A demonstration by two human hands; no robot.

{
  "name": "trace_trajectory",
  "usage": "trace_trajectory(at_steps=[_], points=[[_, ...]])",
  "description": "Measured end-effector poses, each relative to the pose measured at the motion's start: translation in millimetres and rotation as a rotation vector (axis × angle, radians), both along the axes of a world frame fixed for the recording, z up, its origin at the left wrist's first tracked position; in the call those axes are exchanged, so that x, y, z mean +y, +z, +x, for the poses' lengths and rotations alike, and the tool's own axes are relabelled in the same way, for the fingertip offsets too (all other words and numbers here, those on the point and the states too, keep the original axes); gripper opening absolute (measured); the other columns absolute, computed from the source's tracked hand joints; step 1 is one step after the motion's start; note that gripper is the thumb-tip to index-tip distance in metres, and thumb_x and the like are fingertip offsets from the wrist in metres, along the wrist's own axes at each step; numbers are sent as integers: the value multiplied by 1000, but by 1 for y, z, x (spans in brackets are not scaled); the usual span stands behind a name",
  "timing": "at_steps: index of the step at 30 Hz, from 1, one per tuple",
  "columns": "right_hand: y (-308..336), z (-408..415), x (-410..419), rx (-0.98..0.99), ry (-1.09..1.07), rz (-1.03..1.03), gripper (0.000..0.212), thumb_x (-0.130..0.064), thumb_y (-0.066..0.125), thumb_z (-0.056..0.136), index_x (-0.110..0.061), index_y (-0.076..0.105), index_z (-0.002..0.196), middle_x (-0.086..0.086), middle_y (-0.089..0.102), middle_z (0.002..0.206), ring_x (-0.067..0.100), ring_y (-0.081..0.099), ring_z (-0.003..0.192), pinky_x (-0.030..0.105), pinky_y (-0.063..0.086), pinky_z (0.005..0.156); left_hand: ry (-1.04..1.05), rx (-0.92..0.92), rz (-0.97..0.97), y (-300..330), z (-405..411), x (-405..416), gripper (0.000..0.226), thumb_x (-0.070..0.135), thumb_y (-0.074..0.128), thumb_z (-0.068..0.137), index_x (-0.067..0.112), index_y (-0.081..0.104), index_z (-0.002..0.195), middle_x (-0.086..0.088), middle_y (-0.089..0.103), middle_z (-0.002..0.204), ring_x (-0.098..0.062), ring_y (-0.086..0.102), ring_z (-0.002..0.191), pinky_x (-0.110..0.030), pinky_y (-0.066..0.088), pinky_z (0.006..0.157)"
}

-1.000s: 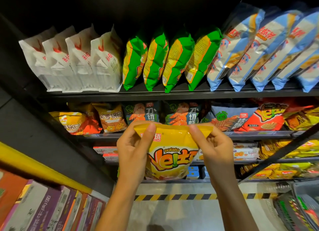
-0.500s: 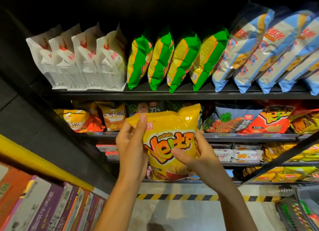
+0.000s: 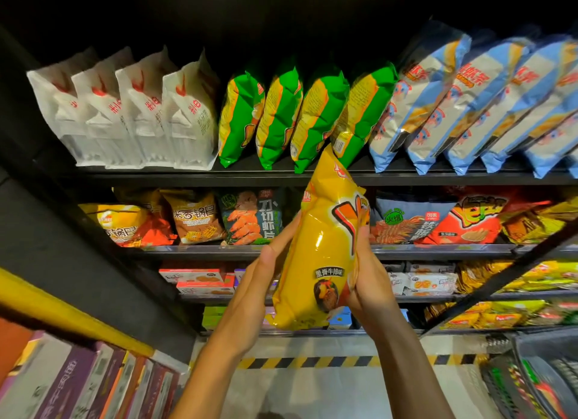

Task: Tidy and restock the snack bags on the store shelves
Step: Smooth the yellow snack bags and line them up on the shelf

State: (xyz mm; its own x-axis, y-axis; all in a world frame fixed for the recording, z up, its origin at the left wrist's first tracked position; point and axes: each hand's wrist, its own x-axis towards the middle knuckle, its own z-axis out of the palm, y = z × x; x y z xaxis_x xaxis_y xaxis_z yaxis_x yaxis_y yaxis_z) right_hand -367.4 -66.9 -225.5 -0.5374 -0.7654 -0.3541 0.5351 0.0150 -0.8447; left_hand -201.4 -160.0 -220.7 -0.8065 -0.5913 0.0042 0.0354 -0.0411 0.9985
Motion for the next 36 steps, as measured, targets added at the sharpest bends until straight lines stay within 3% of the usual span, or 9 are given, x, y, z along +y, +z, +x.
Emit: trace_trajectory(at_steps=[7,12,15,19,23,28,31,33,36], points=[[5,4,9,126,58,-72,59,-52,51,85,-20,61,133,0,78,115,19,74,110,42,60,96,13,2,-291,7,17,3,68,72,52,93,40,43,153,19,38,157,-5,31,150,-33,33,119],[10,9,12,407,25,-67,59,-46,71,82,-25,58,136,-4,74,125,19,69,119,48,54,104,-78,-128,-307,4,19,2,72,52,70,91,57,30,151,42,39,147,14,36,140,-9,38,107],[14,16,12,426,36,-100,64,-54,74,85,-25,55,139,-4,71,131,17,66,124,45,52,109,117,7,-172,-5,8,7,71,23,66,95,38,32,155,36,54,140,7,52,132,-14,51,95],[25,11,22,487,196,-216,86,-81,61,80,-28,50,147,-4,63,143,17,59,133,34,54,103,425,121,135,-8,8,1,40,35,49,97,35,54,137,21,72,122,-1,68,113,-22,58,87],[30,27,26,673,335,-277,58,-57,46,100,-28,51,149,-14,50,155,9,40,148,34,45,113,562,122,319,-5,4,5,29,19,33,109,28,59,99,14,73,67,4,69,58,-13,54,54],[28,33,21,633,388,-287,51,-55,46,103,-36,50,150,-21,43,158,7,36,150,35,43,116,576,98,317,-5,9,6,29,21,33,110,27,58,96,14,72,62,4,68,56,-12,53,52],[24,29,17,579,449,-265,64,-77,54,90,-47,52,146,-20,40,160,13,35,151,51,39,117,567,72,270,-4,10,7,28,24,34,110,31,60,104,15,76,77,6,72,70,-12,54,58],[19,29,17,530,439,-279,68,-75,62,86,-49,49,147,-18,41,161,16,36,152,56,36,119,544,57,179,-7,11,7,28,33,36,109,39,58,124,17,72,115,5,69,104,-14,55,78],[16,36,20,471,355,-264,88,-60,78,81,-46,33,155,-24,44,157,5,42,146,41,41,119,458,42,-108,-7,16,11,50,47,48,105,41,36,154,23,46,154,4,44,141,-28,43,111]])
